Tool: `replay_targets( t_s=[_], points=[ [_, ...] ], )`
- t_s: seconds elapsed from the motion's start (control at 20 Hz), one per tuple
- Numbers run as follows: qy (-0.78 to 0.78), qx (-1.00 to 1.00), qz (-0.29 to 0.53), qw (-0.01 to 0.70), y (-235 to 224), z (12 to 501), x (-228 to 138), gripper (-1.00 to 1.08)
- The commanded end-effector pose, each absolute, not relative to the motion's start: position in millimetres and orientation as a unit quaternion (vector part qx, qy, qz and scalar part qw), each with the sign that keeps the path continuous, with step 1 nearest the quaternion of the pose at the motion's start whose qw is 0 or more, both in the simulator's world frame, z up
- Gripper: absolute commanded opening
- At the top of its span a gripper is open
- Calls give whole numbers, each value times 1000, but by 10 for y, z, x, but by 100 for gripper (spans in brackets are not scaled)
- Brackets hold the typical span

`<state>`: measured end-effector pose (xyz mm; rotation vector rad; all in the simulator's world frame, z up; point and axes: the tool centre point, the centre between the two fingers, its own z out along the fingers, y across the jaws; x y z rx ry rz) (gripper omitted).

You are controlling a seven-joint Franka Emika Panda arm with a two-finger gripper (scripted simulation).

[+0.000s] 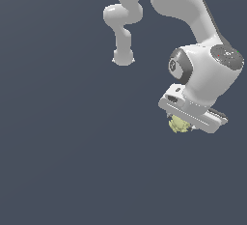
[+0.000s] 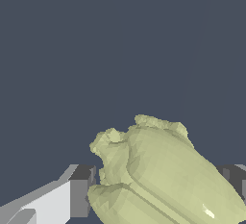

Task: Pick up the object and move it to a goal position.

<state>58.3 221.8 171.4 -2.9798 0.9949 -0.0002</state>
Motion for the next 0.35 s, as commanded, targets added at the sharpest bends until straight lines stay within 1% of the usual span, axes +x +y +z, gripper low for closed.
replay_targets(
  t_s=[0.0, 0.3],
  points=[
    [317, -948, 0, 0, 2253, 1737, 620, -100],
    [317, -948, 0, 0, 2284, 1754, 650, -100]
  ],
)
